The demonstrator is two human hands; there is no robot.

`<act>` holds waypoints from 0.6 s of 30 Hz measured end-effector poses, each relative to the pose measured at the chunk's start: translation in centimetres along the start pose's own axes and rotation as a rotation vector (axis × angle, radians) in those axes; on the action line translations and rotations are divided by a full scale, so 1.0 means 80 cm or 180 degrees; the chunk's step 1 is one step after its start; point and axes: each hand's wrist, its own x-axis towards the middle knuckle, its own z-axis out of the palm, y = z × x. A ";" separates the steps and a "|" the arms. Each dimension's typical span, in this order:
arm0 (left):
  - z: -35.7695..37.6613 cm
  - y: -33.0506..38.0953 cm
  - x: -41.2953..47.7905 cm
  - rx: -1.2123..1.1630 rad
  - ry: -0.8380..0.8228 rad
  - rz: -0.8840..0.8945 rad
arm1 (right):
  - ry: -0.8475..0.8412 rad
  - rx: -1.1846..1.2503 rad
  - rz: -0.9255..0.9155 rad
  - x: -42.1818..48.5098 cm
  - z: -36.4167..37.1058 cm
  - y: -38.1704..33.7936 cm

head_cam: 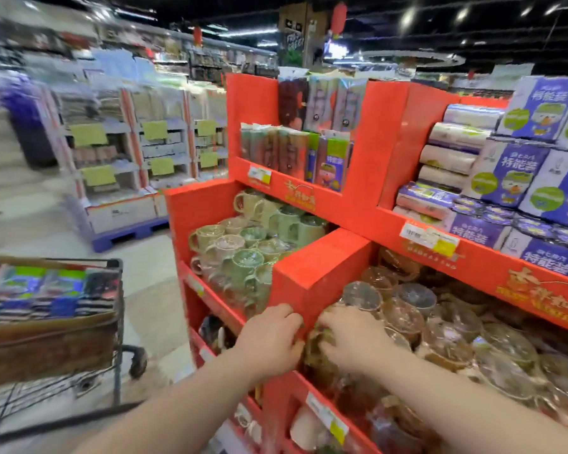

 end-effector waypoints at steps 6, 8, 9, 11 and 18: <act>0.015 -0.122 -0.140 -0.0008 -0.0524 -0.0911 | -0.0568 0.0211 -0.0169 0.001 0.069 -0.144; 0.013 -0.157 -0.183 0.0048 -0.0507 -0.1119 | -0.0785 0.0257 -0.0204 0.001 0.089 -0.193; 0.009 -0.174 -0.206 0.0050 -0.0474 -0.1217 | -0.0909 0.0273 -0.0225 0.001 0.096 -0.219; 0.002 -0.200 -0.237 0.0074 -0.0422 -0.1365 | -0.1078 0.0292 -0.0267 0.002 0.102 -0.260; -0.007 -0.273 -0.346 0.0174 -0.0665 -0.1917 | -0.0909 0.0424 -0.0701 0.051 0.069 -0.392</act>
